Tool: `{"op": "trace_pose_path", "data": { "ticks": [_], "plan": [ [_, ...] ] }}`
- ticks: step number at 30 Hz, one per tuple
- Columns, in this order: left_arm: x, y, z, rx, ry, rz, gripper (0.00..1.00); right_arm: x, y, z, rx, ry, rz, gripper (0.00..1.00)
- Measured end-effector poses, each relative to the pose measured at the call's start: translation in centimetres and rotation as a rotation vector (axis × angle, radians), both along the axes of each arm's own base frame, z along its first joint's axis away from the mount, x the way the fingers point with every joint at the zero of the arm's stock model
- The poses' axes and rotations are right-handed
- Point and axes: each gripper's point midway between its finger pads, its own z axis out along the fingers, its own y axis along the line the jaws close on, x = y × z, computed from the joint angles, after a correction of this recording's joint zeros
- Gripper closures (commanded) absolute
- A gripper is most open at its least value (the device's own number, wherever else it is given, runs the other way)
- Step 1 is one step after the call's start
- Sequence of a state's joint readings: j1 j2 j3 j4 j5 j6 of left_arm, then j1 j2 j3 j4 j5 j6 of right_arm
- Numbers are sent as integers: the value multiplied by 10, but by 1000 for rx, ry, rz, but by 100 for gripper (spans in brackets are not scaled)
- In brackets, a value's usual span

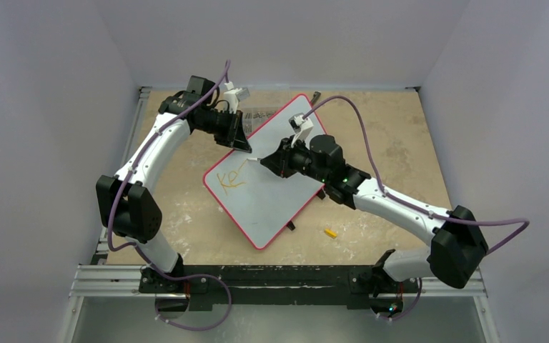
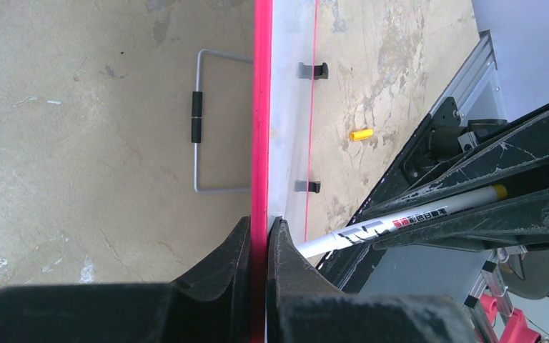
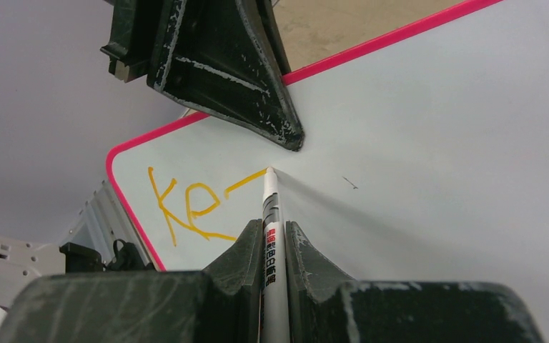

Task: Write a sentence on the whiteboard

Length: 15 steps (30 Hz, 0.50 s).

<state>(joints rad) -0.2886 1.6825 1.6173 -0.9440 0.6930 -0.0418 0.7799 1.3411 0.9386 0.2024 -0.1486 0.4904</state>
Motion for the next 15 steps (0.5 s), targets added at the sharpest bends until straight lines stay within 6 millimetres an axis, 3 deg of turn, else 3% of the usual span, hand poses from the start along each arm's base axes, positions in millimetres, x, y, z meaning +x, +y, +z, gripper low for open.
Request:
{"op": "trace_pose_path", "data": {
  "ticks": [15],
  "plan": [
    [0,0,0,2,0,1,100,4,10,8,12,-8,34,100]
  ]
}}
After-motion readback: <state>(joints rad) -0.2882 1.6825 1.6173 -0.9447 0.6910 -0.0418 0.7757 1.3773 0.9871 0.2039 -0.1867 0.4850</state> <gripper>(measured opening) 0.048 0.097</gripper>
